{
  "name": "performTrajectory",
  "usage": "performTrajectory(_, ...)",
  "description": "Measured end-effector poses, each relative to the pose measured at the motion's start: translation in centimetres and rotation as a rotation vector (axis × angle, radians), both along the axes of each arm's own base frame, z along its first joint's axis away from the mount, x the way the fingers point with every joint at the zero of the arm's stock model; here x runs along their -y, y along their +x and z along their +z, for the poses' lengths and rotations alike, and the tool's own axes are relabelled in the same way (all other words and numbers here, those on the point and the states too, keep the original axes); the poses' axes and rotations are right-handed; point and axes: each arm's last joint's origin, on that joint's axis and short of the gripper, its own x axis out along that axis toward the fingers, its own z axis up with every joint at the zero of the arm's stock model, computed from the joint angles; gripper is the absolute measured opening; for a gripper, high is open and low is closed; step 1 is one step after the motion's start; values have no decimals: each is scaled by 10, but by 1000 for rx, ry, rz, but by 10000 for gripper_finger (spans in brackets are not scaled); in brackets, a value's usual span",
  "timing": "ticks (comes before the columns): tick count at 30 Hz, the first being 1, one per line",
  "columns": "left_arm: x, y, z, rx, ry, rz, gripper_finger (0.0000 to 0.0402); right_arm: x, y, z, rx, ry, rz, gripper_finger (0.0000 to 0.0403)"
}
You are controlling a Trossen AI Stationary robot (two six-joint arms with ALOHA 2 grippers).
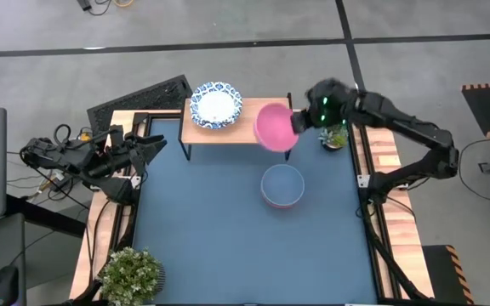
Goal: Place and stack bowls onto a shelf
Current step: Put the pink bowl on the shelf
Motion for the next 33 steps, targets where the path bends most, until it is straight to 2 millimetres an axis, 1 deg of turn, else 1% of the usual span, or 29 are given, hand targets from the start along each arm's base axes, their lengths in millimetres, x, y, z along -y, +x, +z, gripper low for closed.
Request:
performTrajectory(3, 0, 0, 0, -7, 10, 5, 213, 28, -6, 3, 18, -8, -87, 27)
performTrajectory(5, -1, 0, 0, -7, 12, 12, 213, 43, -6, 4, 30, -9, -101, 27)
performTrajectory(7, -2, 0, 0, -6, 10, 16, 213, 61, 3, 3, 59, -5, -97, 27)
performTrajectory(10, -3, 0, 0, -6, 9, 25, 213, 83, 18, -8, 26, 33, -65, 27)
performTrajectory(13, -4, 0, 0, -6, 9, 38, 213, 98, 34, -14, -16, 39, -41, 27)
performTrajectory(17, -5, 1, 0, -6, 9, 47, 213, 118, 45, -29, -122, 72, -22, 27)
performTrajectory(19, -5, 1, 0, -6, 9, 51, 213, 126, 53, -37, -155, 84, -12, 27)
performTrajectory(22, -5, 1, 0, -7, 9, 51, 213, 135, 61, -44, -175, 95, 22, 27)
performTrajectory(27, -5, 1, -3, -40, 19, 56, 213, 146, 76, -60, -209, 122, 68, 27)
performTrajectory(30, -6, 1, -6, -56, 4, 62, 213, 148, 80, -68, -227, 141, 71, 27)
performTrajectory(33, -6, 1, -8, -52, -25, 52, 213, 146, 78, -72, -265, 175, 73, 27)
